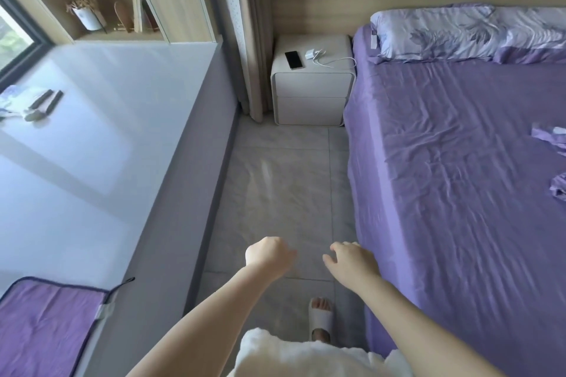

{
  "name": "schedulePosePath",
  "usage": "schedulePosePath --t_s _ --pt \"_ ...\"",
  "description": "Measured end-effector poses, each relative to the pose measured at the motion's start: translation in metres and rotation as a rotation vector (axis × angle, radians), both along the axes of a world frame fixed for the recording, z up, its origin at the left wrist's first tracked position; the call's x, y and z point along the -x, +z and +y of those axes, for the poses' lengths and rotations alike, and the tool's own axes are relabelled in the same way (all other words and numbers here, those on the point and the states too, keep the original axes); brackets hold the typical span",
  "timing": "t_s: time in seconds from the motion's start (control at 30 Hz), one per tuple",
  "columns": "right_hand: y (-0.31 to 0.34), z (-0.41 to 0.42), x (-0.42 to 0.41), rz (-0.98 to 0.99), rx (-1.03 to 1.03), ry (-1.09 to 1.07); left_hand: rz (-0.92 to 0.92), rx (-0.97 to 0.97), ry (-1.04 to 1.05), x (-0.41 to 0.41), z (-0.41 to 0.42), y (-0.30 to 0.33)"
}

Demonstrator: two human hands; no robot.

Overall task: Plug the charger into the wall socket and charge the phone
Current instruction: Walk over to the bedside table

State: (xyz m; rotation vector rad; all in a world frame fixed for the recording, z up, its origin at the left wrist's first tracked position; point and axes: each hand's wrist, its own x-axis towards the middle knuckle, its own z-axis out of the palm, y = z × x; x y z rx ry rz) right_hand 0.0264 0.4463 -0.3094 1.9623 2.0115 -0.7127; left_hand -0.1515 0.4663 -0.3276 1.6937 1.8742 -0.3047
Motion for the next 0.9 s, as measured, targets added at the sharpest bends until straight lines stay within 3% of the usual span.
schedulePosePath --t_s 0.3,0.9 --pt "-0.007 0.104 -0.036 0.025 -0.005 0.085 0.042 0.006 0.004 -0.043 0.085 -0.01" --pt "-0.008 0.309 -0.036 0.012 0.002 -0.057 -0.012 0.0 -0.118 -0.042 0.316 0.0"
